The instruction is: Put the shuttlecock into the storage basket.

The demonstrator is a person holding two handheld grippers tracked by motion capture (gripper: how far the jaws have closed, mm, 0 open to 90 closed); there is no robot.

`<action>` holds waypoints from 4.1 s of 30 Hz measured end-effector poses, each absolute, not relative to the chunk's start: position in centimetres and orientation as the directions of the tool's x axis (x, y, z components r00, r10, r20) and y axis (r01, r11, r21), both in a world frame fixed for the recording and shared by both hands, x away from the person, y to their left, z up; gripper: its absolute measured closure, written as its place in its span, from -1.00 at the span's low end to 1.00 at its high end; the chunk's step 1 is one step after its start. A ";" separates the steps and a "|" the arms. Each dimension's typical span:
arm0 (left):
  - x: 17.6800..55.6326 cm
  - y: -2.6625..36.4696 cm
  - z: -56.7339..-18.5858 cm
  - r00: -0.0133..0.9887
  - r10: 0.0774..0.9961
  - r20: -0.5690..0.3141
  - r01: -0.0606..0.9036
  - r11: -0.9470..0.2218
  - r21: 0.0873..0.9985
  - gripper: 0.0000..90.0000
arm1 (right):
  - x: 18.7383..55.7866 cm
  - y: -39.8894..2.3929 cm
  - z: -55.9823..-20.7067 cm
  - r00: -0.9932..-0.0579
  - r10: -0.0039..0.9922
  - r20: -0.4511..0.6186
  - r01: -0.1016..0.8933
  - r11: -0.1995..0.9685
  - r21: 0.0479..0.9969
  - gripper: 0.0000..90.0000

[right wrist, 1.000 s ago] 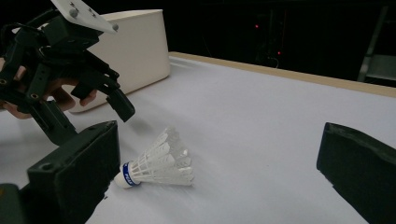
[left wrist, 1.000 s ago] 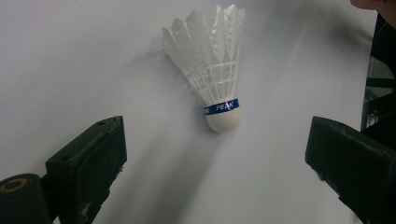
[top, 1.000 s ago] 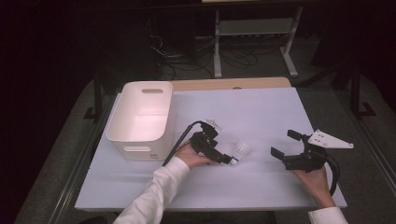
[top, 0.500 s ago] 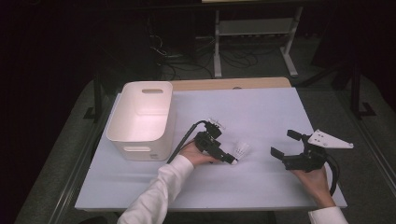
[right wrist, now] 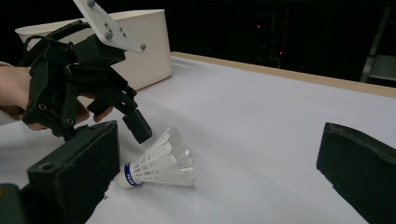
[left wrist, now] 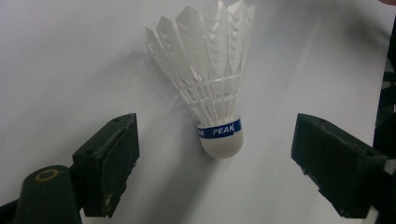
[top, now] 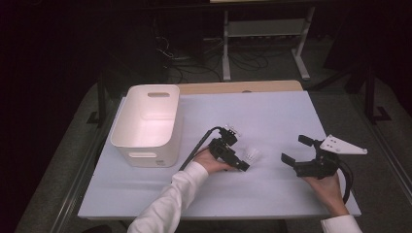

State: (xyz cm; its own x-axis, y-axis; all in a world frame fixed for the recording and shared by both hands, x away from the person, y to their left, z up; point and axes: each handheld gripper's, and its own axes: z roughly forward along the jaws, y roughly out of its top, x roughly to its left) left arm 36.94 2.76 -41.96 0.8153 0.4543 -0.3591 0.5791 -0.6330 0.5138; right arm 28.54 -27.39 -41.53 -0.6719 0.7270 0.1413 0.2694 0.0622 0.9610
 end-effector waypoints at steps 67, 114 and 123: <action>35.8 0.6 -42.1 0.846 0.493 -0.204 0.521 -0.681 0.514 0.45 | 28.6 -27.2 -41.6 -0.676 0.726 0.125 0.266 0.082 0.960 -1.00; 36.8 3.3 -34.9 0.875 0.470 -0.111 0.457 -0.731 0.507 0.45 | 28.6 -27.1 -41.6 -0.679 0.723 0.129 0.275 0.087 0.958 -1.00; 37.0 3.5 -33.3 0.880 0.465 -0.098 0.447 -0.739 0.504 0.45 | 28.7 -27.1 -41.7 -0.679 0.723 0.129 0.274 0.087 0.958 -1.00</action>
